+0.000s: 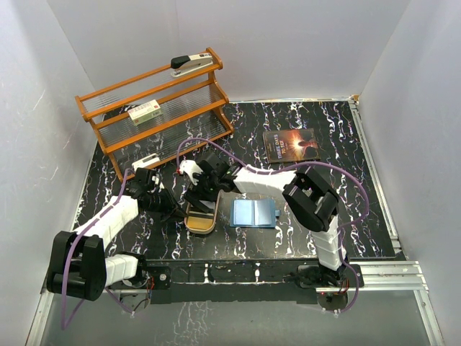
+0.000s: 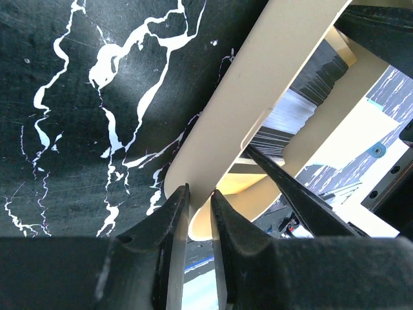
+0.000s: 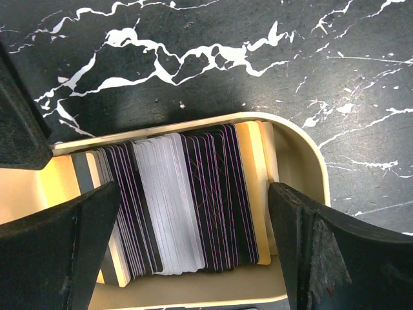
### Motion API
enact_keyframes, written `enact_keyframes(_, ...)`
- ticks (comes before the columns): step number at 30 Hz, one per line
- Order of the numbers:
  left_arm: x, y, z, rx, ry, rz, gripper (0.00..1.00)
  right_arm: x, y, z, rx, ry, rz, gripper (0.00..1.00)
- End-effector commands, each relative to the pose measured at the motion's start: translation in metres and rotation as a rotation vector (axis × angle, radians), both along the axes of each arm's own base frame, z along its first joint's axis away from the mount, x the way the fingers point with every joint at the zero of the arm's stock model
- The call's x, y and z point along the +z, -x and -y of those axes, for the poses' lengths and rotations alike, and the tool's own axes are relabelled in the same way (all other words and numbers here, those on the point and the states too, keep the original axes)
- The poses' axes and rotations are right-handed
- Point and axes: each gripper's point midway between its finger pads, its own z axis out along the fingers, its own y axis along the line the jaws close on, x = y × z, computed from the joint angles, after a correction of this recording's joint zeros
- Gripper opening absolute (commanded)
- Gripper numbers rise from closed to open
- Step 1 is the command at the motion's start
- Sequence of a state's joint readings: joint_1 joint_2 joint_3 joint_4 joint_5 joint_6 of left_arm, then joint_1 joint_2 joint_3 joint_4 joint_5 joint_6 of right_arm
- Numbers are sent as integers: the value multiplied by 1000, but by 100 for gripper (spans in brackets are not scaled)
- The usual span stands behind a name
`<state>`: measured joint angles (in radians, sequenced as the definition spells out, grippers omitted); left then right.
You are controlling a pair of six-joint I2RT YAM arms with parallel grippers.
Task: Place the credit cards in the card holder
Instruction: Adjust the credit card in the storage box.
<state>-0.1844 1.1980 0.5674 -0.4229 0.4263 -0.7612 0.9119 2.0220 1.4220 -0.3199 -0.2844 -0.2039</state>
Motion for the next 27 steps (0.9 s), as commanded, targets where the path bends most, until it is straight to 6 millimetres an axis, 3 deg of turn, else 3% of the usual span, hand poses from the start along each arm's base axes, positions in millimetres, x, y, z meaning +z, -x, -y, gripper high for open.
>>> enact_keyframes(1, -10, 4, -8, 23, -40, -27, 17, 9, 24, -10, 75, -54, -95, 98)
enact_keyframes(11, -20, 3, -10, 55, -51, -32, 14, 44, 59, -10, 138, -156, -213, 97)
enact_keyframes(19, -23, 1, -12, 60, -62, -30, 13, 29, 79, -4, 126, -89, -227, 95)
enact_keyframes(22, -22, 0, -12, 63, -62, -23, 13, 25, 75, -3, 72, -55, -173, 92)
enact_keyframes(27, -18, -3, -12, 63, -63, -12, 12, 24, 70, -1, 41, -44, -136, 77)
